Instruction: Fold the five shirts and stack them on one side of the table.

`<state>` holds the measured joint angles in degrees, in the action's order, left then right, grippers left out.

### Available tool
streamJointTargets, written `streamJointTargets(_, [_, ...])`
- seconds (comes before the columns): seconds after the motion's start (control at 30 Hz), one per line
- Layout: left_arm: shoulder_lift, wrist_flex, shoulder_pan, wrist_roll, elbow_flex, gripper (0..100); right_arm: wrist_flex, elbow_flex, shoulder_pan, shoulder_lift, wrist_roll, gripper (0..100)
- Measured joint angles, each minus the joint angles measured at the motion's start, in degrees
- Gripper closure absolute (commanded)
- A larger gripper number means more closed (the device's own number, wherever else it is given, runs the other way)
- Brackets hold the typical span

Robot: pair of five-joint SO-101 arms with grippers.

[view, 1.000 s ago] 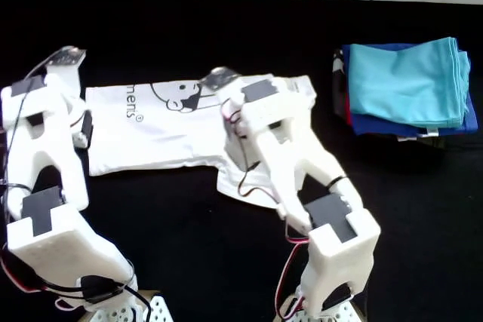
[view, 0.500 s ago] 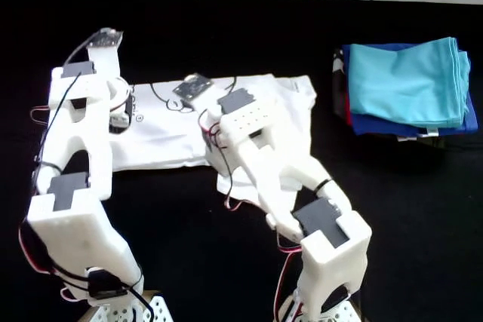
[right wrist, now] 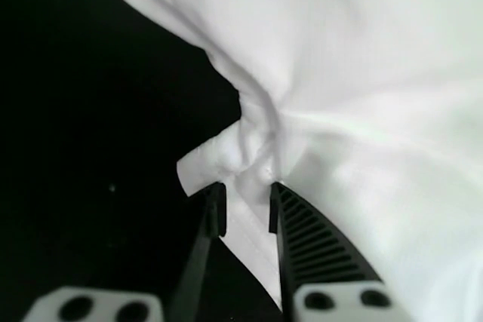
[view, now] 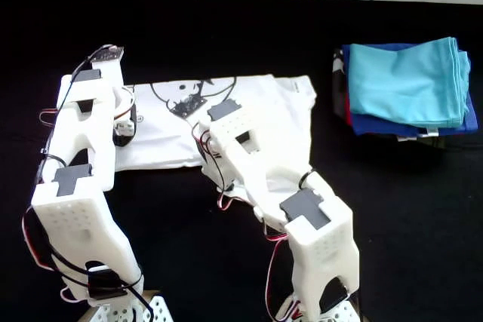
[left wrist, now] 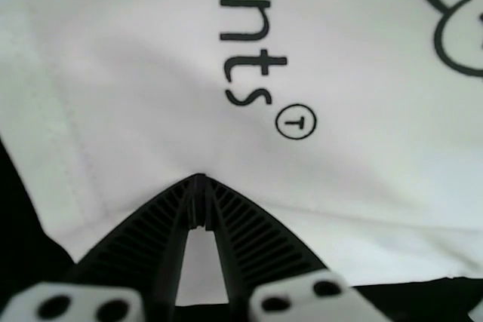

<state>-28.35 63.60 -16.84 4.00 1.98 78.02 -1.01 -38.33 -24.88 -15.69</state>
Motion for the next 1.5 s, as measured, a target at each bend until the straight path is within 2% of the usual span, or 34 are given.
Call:
streamJointTargets(0.17, [-0.09,-0.09,0.0,0.0,0.0,99,0.0,0.0,0.0,0.0,0.0,90.6])
streamJointTargets(0.3, [-0.09,-0.09,0.0,0.0,0.0,99,-0.18,0.0,0.18,0.0,0.0,99.6])
streamJointTargets(0.57, [-0.09,-0.18,0.0,0.0,-0.09,99,-0.26,0.0,1.76,0.26,0.0,99.3])
streamJointTargets(0.77, [-0.09,-0.79,0.0,0.0,-0.7,99,-0.26,0.0,2.55,6.68,0.0,99.3])
streamJointTargets(0.97, [-0.09,-0.79,0.0,0.0,-0.7,99,2.9,0.0,2.55,7.91,0.0,99.3])
streamJointTargets(1.27, [-0.09,-0.79,0.0,0.0,-0.7,99,4.48,0.09,-2.2,7.91,0.0,99.3])
streamJointTargets(1.5, [-0.09,-0.79,0.0,0.0,-0.7,99,5.45,0.18,-4.22,7.91,-4.04,97.7])
